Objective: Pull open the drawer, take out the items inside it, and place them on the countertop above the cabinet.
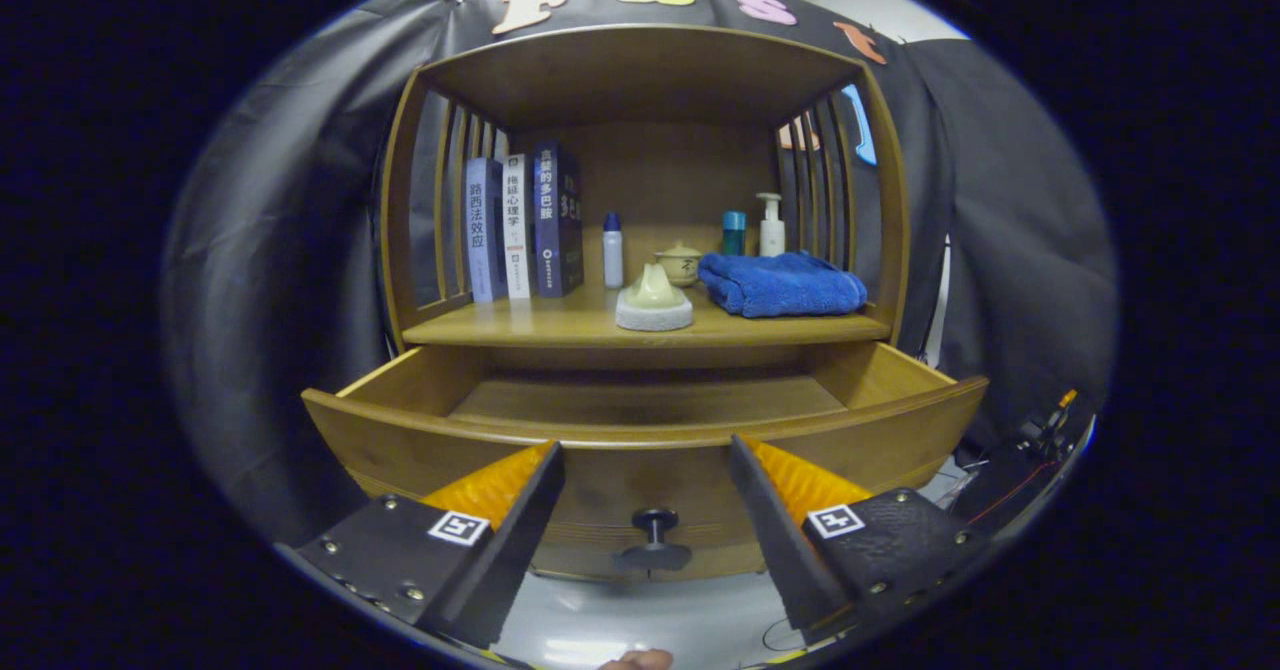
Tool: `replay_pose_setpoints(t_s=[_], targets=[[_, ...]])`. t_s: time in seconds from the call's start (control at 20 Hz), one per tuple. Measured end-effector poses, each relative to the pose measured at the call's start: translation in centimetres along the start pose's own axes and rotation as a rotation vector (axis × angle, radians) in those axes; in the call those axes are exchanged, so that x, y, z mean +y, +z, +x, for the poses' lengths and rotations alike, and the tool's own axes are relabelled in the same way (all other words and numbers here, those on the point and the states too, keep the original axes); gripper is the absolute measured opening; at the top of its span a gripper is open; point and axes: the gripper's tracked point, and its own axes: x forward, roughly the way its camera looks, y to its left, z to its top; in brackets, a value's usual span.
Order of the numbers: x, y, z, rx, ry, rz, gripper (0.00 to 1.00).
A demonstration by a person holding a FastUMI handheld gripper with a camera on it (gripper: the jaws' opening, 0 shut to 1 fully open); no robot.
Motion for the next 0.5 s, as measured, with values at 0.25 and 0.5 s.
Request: replay_pose_setpoints(t_s=[0.25, 0.5], targets=[[0.0, 0.6, 2.0, 0.005, 0.006, 0.0, 1.0], [0.1, 1.0, 4.1, -0.003, 0.005, 0.004, 1.0]])
